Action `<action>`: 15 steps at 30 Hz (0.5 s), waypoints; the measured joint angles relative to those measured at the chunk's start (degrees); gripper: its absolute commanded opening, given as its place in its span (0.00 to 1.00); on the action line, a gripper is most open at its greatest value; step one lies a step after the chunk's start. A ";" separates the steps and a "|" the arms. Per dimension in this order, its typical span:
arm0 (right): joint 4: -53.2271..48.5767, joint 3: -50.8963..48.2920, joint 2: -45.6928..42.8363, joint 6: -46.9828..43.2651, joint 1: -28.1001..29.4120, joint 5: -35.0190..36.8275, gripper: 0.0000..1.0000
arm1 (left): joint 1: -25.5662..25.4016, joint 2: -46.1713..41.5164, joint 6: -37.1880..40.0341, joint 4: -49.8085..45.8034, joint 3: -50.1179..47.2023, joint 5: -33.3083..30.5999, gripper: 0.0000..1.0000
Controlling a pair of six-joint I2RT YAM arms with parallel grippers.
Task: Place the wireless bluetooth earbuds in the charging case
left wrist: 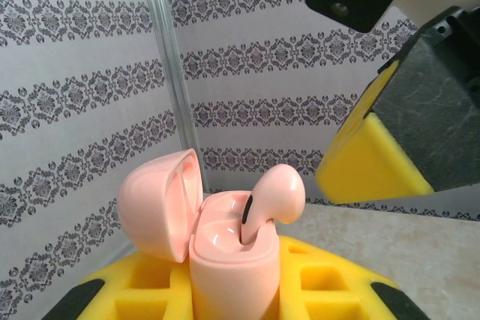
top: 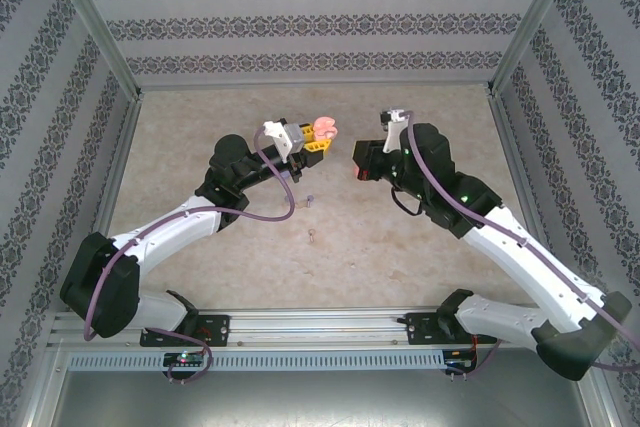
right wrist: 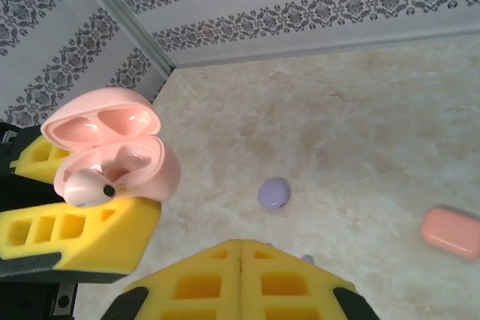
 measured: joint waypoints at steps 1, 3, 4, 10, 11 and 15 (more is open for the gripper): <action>-0.07 0.61 0.52 0.07 0.00 -0.22 0.02 | 0.02 0.09 0.04 0.00 0.00 0.15 0.00; -0.15 1.77 1.44 0.26 0.00 -0.79 0.01 | 0.00 0.31 0.07 -0.02 0.00 0.31 0.00; -0.17 2.21 1.79 0.42 0.00 -1.09 0.00 | 0.00 0.44 0.15 -0.02 0.00 0.44 0.00; -0.31 4.48 3.80 0.68 0.17 -2.01 0.00 | -0.02 1.05 0.24 -0.04 -0.11 0.68 0.00; -0.28 4.81 4.09 0.68 0.35 -2.10 0.00 | -0.02 1.16 0.24 -0.04 -0.11 0.68 0.00; -0.26 5.84 5.35 0.70 1.42 -2.45 0.00 | -0.02 1.49 0.26 -0.04 -0.11 0.68 0.00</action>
